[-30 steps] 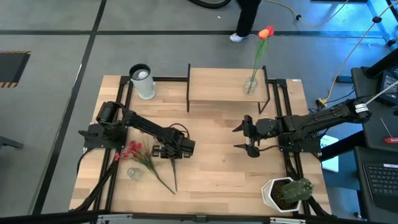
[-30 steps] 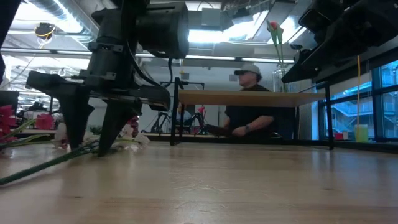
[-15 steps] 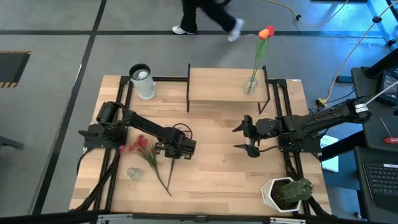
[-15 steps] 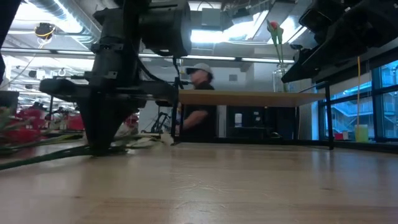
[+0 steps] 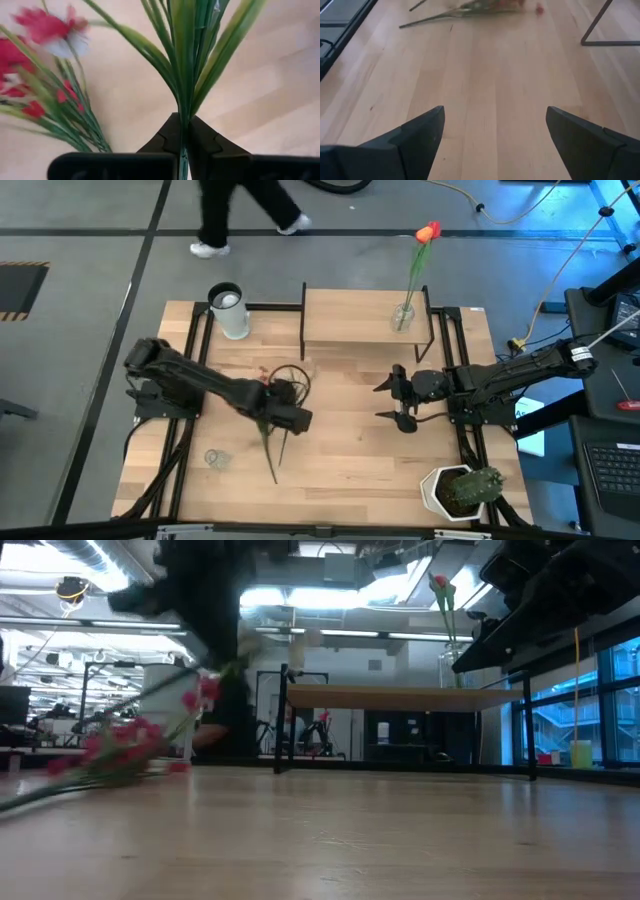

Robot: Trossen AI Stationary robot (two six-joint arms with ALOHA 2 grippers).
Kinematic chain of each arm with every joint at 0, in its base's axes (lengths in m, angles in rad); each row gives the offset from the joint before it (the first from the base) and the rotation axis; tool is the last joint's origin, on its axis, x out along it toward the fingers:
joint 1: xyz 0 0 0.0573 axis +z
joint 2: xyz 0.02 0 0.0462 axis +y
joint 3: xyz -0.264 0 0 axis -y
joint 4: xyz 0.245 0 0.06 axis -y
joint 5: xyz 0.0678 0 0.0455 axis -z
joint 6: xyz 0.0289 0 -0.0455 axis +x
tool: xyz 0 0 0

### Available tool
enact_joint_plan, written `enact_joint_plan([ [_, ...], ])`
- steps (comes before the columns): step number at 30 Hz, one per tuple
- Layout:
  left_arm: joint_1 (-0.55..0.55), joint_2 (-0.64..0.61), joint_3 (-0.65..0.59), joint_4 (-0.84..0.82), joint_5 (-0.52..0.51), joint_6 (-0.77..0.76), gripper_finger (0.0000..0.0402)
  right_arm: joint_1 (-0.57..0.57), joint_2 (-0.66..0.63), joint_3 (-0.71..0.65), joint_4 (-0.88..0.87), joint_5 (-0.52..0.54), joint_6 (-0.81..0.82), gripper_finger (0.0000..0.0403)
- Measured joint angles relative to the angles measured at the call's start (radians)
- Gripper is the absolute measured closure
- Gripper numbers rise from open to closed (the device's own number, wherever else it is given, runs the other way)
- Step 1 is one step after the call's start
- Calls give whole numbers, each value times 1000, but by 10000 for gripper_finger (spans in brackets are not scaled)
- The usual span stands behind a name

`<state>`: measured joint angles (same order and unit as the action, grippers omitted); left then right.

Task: Pick and place flowers into a vace then onto a shelf
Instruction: Put the white flowers into the transparent vase

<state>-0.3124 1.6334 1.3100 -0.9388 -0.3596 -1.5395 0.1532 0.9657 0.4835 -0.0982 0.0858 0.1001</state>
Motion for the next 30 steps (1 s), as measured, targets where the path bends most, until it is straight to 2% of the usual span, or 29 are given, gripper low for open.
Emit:
enact_joint_plan([
  [6, -111, -152, 1, 11, -343, 38, 396, -5, 0, 0, 6, 3, 10, 54],
  [11, -204, -221, 1, 103, -550, 200, 395, -8, 0, 0, 44, 12, 56, 54],
  [16, -261, -232, 2, 192, -628, 314, 394, -8, 0, 0, 152, 11, 131, 54],
  [21, -302, -228, 2, 244, -673, 392, 394, -8, 0, 0, 256, 10, 131, 54],
  [27, -418, -228, 2, 242, -902, 425, 395, -8, 0, 0, 275, 10, 144, 54],
  [30, -492, -228, 2, 237, -936, 428, 395, -8, 0, 0, 275, 10, 159, 54],
])
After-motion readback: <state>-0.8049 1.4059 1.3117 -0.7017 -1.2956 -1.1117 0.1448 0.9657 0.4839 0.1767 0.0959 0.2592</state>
